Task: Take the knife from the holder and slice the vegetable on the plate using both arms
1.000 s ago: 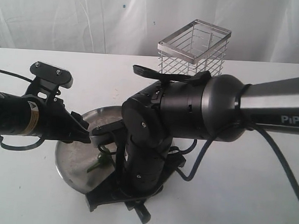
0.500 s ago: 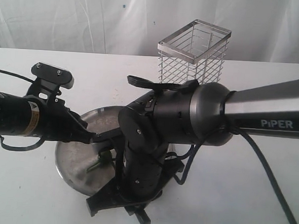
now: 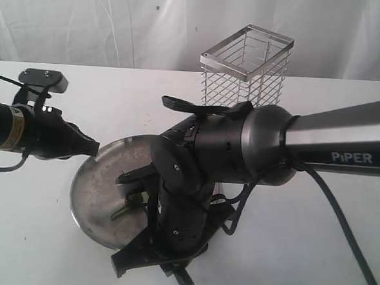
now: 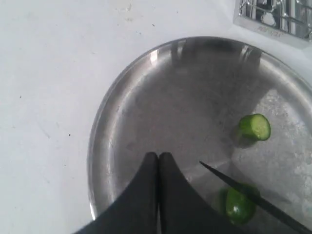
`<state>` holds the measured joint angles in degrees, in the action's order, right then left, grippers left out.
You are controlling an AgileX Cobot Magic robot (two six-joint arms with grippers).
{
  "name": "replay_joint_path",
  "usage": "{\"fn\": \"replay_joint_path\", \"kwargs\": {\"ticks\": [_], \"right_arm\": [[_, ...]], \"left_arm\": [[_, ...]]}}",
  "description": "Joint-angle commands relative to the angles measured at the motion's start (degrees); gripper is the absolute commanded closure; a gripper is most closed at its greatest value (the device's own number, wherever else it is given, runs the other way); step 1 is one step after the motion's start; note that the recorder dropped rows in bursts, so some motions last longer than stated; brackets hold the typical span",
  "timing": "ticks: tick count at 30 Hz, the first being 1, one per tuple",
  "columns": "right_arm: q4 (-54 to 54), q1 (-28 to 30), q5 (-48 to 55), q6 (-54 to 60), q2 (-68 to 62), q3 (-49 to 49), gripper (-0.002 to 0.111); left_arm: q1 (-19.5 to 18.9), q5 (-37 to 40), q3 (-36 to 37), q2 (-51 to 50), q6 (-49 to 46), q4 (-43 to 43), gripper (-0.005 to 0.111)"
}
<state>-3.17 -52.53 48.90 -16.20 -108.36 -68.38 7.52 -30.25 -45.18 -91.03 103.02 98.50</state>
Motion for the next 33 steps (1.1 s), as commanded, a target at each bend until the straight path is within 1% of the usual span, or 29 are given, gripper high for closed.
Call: {"fn": "replay_joint_path", "kwargs": {"ticks": [1, 2, 5, 9, 14, 16, 33], "right_arm": [[0.03, -0.1, -0.04, 0.87, 0.16, -0.25, 0.108], [0.03, -0.1, -0.04, 0.87, 0.16, -0.25, 0.108], [0.03, -0.1, -0.05, 0.98, 0.16, -0.25, 0.108], [0.03, -0.1, -0.17, 0.96, 0.16, -0.25, 0.108], [0.14, -0.1, 0.04, 0.96, 0.16, -0.25, 0.108], [0.14, -0.1, 0.15, 0.96, 0.16, -0.25, 0.108], [0.14, -0.1, 0.19, 0.96, 0.16, -0.25, 0.108]], "left_arm": [[-1.73, -4.37, -1.04, -0.22, 0.75, -0.29, 0.107], [-1.73, -5.89, -1.04, -1.34, 0.03, -0.29, 0.107], [-1.73, -6.65, -1.04, -4.68, 0.17, -1.74, 0.107], [-1.73, -13.97, -3.39, -9.73, -2.69, -3.65, 0.107], [-1.73, -15.85, -3.6, -11.89, -3.72, -5.46, 0.107], [-1.73, -18.06, -3.6, -11.89, -5.08, -7.24, 0.107], [-1.4, -20.17, -3.6, -12.59, -5.53, -9.73, 0.107]]}}
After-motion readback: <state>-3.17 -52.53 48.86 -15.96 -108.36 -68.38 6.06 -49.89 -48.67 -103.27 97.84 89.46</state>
